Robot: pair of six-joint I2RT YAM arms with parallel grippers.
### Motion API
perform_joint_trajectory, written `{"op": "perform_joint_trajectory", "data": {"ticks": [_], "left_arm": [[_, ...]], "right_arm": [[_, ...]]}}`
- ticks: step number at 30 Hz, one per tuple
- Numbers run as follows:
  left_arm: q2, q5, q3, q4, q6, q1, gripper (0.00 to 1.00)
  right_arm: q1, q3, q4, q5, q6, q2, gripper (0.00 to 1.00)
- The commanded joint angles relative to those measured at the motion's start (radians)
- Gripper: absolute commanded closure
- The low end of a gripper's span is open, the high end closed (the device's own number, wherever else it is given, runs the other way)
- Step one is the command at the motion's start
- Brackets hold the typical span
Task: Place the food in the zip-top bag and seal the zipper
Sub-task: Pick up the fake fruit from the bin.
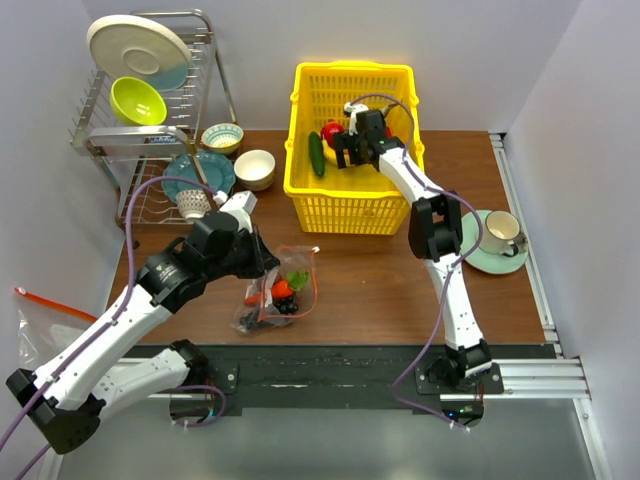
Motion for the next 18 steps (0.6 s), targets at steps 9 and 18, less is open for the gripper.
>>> {"op": "perform_joint_trajectory", "data": {"ticks": [9, 18], "left_arm": [[0.035, -0.013, 0.048, 0.027, 0.020, -0.001, 1.00], [0.035, -0.015, 0.051, 0.027, 0.017, -0.002, 1.00]], "right_arm": [[0.002, 0.013, 0.199, 0.002, -0.119, 0.047, 0.08], [0.005, 0.061, 0.187, -0.029, -0.169, 0.120, 0.02]]}}
